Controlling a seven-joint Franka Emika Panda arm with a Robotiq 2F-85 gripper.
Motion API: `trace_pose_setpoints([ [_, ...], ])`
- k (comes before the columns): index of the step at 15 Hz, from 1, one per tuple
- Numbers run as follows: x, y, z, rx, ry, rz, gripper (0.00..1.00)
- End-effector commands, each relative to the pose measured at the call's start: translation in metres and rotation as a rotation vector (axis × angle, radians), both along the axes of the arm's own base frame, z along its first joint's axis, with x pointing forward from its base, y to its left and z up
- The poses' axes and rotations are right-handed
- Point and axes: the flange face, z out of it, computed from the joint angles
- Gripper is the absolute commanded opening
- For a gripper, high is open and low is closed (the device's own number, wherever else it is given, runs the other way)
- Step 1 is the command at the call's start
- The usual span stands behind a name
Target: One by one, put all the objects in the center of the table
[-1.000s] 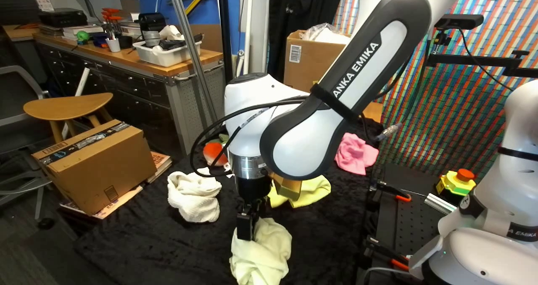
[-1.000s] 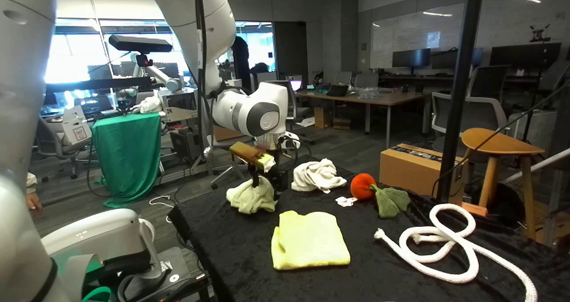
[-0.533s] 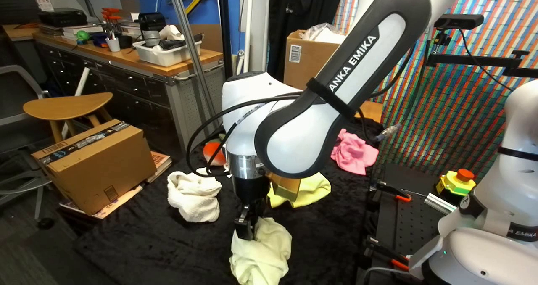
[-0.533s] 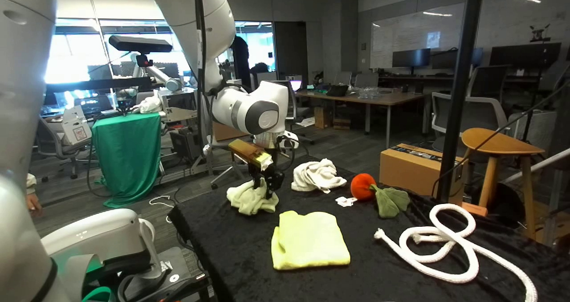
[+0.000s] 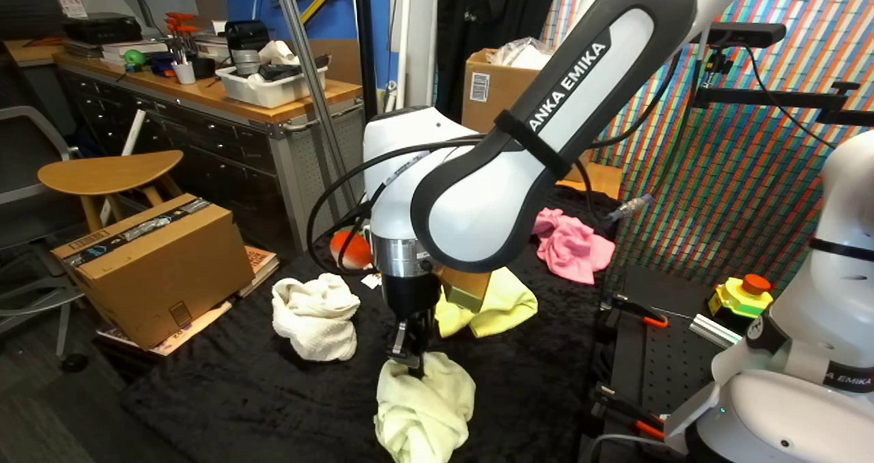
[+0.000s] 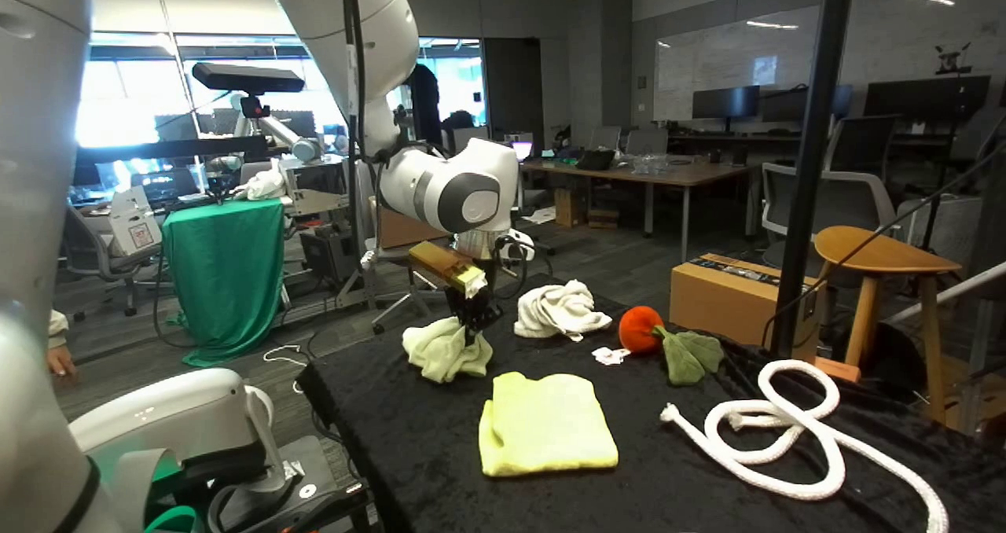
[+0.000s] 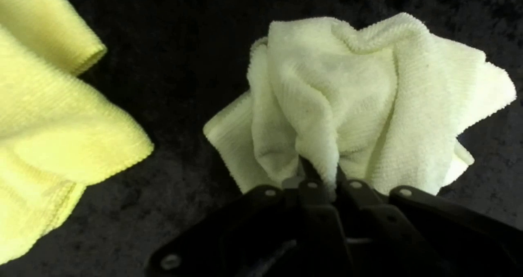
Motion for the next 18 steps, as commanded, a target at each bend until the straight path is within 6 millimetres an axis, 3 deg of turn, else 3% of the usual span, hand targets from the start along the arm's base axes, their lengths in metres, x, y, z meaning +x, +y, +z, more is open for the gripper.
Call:
trace_pose_setpoints([
  [1,-0.007,-0.011,0.042,0.033,0.002,0.038,0.08],
  [5,-0.017,-0.025,0.094,0.093,-0.027,0.070,0.09],
  [10,-0.030,-0.058,0.156,0.147,-0.096,0.043,0.08],
  [15,-0.037,-0.110,0.210,0.157,-0.198,-0.040,0.08],
  [18,-0.035,-0.141,0.229,0.156,-0.240,-0.099,0.08],
])
